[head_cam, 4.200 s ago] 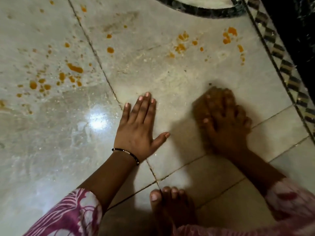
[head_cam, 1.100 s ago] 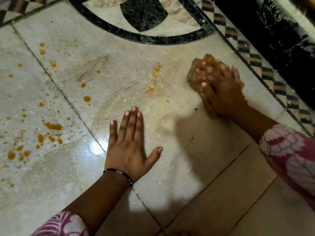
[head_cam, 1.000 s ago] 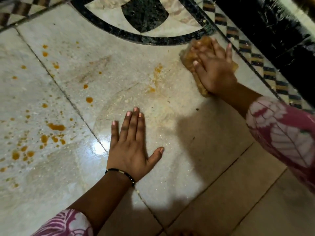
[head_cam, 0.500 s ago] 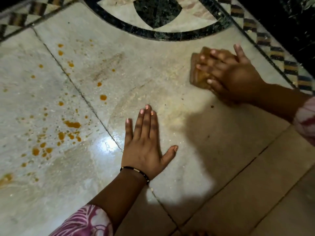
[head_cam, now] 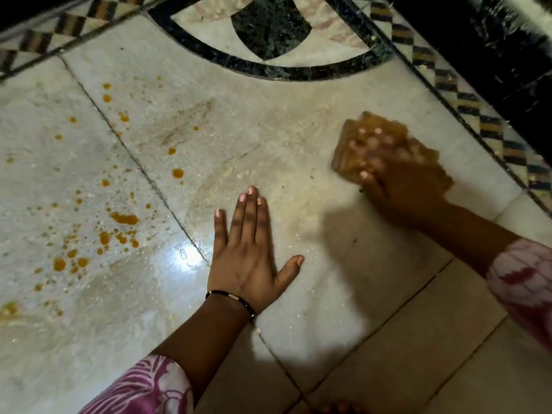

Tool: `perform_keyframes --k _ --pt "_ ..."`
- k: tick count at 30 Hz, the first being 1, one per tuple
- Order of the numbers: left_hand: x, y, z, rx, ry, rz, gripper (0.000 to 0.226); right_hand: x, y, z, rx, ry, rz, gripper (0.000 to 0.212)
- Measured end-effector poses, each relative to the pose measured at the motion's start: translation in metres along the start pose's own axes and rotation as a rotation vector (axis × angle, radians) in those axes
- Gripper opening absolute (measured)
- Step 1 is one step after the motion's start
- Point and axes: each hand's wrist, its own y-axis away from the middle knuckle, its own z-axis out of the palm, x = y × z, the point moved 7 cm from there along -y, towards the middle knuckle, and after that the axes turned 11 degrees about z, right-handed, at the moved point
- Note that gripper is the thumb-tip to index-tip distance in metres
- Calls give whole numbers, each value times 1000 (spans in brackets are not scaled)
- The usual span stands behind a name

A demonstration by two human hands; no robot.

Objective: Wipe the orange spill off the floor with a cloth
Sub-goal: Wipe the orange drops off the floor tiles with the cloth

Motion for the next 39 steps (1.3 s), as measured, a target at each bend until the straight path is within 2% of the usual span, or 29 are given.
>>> perform_keyframes --k 3,5,7,10,12,14,16,18,20,23,25,28,31,33,36,39 --pt "2 0 -1 -28 -5 4 97 25 -41 -9 19 11 202 56" --pt "1 1 0 -37 -8 1 97 8 -77 -8 27 -27 235 52" --pt "3 0 1 -34 -18 10 97 -28 -98 -8 9 -56 181 49" --pt "1 1 1 -23 -13 5 97 -78 -78 -6 -25 -34 -40 47" --pt "1 1 0 -14 -10 10 97 -76 -40 -8 -39 -16 -148 48" --pt "1 2 2 -5 -2 16 97 -46 -14 -7 -23 -41 -170 46" --pt "0 1 2 9 2 14 97 -2 -13 -8 -43 -45 -60 46" --pt "2 0 1 15 5 17 97 31 -25 -11 -74 -69 92 56" --pt "1 1 1 7 4 17 97 37 -45 -12 -58 -107 149 63" --pt "1 2 1 -4 0 20 96 20 -74 -3 -66 -87 230 55" --pt "1 1 -1 -3 4 19 96 -15 -77 3 -70 -55 174 54" --pt "2 1 0 -16 6 18 96 -63 -28 11 -85 0 -57 62" --pt "1 1 2 0 2 18 96 -42 33 14 -100 13 -143 64" --pt "0 1 1 13 5 14 96 4 43 8 -118 -14 -54 68" --pt "1 1 0 3 7 13 96 69 17 -1 -116 -24 148 71" --pt "0 2 0 -4 4 8 96 83 -42 -4 -105 -45 331 69"
